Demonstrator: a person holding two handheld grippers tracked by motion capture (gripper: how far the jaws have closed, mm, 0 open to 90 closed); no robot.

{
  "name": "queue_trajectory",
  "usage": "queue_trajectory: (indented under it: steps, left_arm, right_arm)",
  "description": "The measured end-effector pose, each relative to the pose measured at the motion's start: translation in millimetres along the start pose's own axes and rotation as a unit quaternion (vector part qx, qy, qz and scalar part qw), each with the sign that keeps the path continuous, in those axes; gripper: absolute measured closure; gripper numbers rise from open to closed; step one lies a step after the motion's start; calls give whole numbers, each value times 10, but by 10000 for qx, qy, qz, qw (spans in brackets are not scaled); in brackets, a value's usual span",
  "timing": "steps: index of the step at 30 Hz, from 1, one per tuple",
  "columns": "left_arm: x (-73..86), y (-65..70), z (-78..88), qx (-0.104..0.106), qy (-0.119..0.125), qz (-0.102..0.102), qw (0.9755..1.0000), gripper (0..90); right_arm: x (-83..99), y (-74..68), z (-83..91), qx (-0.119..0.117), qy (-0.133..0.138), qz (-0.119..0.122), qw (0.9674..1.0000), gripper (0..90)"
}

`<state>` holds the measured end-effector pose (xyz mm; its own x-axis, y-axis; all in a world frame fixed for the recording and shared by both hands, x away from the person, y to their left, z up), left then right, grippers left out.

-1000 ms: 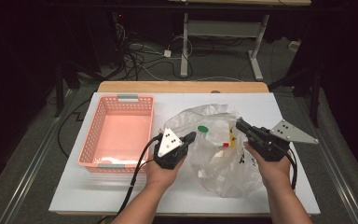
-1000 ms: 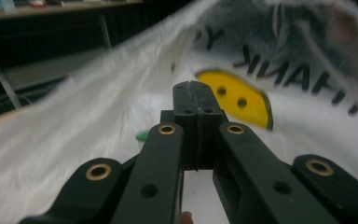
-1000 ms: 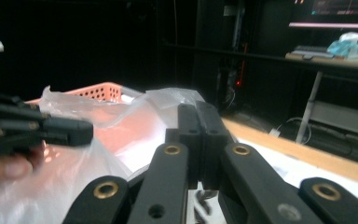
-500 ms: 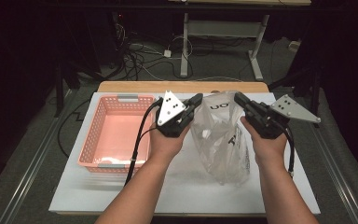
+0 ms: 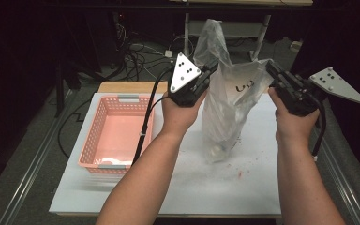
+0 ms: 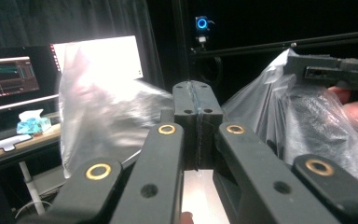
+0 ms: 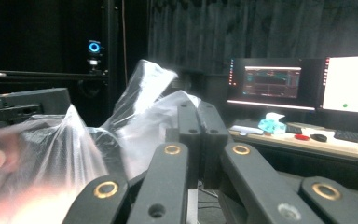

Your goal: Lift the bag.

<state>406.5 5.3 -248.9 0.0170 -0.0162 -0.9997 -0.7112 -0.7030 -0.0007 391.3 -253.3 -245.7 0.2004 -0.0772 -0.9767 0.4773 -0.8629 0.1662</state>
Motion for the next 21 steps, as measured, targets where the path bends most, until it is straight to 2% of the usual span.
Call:
queue_trajectory:
  steps: [3, 7, 15, 19, 21]
  left_arm:
    - [109, -25, -54, 15, -200, 62, 9998, 887]
    - [255, -57, -61, 6, -340, 167, 9993, 886]
    - [341, -127, 63, -73, -555, 144, 9983, 869]
    - [440, -173, 210, -134, -767, 107, 9969, 730]
    - [503, -189, 277, -138, -840, 165, 9962, 669]
  right_arm:
    - [71, 37, 3, -13, -125, -1, 9999, 900]
    - [248, -15, -28, -105, -279, -37, 9995, 900]
    - [420, -99, -96, -237, -514, -43, 9984, 900]
    - [474, -99, -100, -238, -604, -22, 9979, 900]
    - [511, -96, -104, -230, -668, -32, 9975, 900]
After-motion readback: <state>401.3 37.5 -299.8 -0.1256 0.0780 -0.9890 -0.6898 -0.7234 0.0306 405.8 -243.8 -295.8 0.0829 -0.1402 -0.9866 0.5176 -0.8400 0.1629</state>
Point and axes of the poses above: each handheld gripper's, and its own axes: z roughly backward along the jaws, x roughly out of its underside, y roughly to its right, the point moved 2 cm from there along -z, roughly forward along the jaws, and after that the axes turned 7 degrees about z, right-handed, at the moved point
